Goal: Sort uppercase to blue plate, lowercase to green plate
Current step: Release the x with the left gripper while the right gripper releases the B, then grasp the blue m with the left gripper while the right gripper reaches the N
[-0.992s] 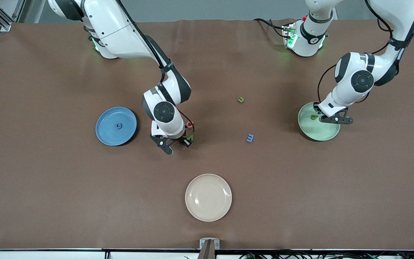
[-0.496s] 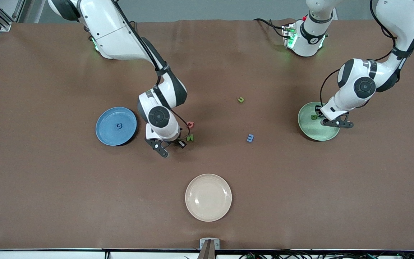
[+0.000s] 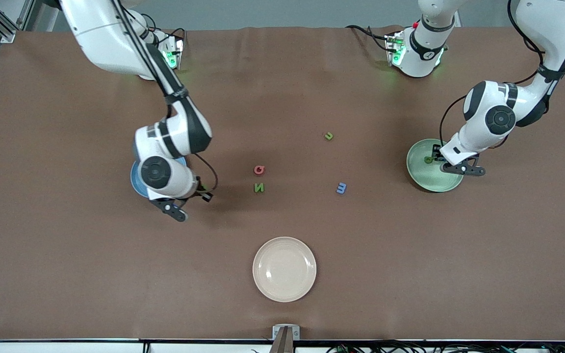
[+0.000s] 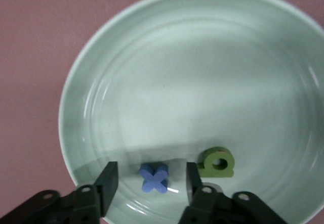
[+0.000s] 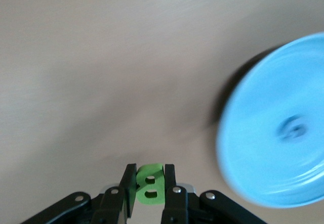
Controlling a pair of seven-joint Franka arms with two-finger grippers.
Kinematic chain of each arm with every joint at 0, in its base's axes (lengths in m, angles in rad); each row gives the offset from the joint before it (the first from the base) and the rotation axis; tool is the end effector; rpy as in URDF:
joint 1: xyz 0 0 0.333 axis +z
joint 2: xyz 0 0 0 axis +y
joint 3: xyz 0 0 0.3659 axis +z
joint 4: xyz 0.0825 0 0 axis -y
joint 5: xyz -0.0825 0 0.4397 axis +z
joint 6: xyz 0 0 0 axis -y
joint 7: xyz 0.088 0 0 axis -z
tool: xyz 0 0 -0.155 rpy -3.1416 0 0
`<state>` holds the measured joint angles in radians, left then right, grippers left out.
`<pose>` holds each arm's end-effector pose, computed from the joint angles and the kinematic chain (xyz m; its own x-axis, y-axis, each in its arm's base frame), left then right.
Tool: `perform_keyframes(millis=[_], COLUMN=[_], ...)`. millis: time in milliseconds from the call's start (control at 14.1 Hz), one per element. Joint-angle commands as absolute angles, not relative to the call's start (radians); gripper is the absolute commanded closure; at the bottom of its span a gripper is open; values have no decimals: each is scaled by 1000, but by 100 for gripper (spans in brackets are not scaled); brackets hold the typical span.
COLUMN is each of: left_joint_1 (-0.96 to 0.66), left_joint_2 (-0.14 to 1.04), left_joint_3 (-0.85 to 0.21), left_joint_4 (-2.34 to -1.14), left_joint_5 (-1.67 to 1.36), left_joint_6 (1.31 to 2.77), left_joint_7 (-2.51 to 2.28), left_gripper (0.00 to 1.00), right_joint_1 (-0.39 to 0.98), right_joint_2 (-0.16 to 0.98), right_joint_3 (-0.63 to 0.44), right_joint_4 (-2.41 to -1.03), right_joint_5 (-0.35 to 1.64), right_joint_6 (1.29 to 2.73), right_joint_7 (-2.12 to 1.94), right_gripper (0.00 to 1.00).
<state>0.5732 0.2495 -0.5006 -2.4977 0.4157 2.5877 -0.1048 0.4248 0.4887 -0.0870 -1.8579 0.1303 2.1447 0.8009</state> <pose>0.4841 0.0214 0.1414 0.9778 -0.1778 -0.1110 -0.1860 -0.9802 -0.0685 0.6300 0.2341 0.2000 0.8400 -0.5132 -0.1763 -0.5020 -0.8583 0.1066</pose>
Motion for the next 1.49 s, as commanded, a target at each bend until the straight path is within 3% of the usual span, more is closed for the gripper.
perform_keyframes(millis=[0, 425, 780, 850, 992, 1205, 1417], left_joint_1=[578, 565, 362, 324, 237, 105, 51], left_joint_2=[212, 270, 466, 495, 540, 604, 646], left_joint_3=[-583, -825, -833, -821, -764, -663, -626], left_joint_4=[-2459, -2283, -2100, -2068, -2011, -1918, -1870], left_joint_5=[424, 378, 376, 376, 379, 380, 408], left_joint_6=[2531, 2355, 2335, 2335, 2335, 2336, 2336], left_joint_7=[-132, -571, -1059, -1139, -1311, -1653, -1856], left_gripper=[1, 1, 1, 1, 1, 1, 1], right_joint_1=[358, 337, 316, 316, 314, 314, 325], right_joint_2=[341, 285, 291, 293, 295, 287, 287], right_joint_3=[-67, -67, -67, -67, -67, -67, -64], right_joint_4=[-2058, -2213, -2235, -2235, -2233, -2224, -2181], right_joint_5=[118, 117, 118, 118, 118, 118, 133], right_joint_6=[2189, 2322, 2347, 2345, 2344, 2326, 2274], right_joint_7=[701, 664, 640, 640, 637, 637, 672], right_gripper=[100, 100, 96, 85, 0, 0, 0])
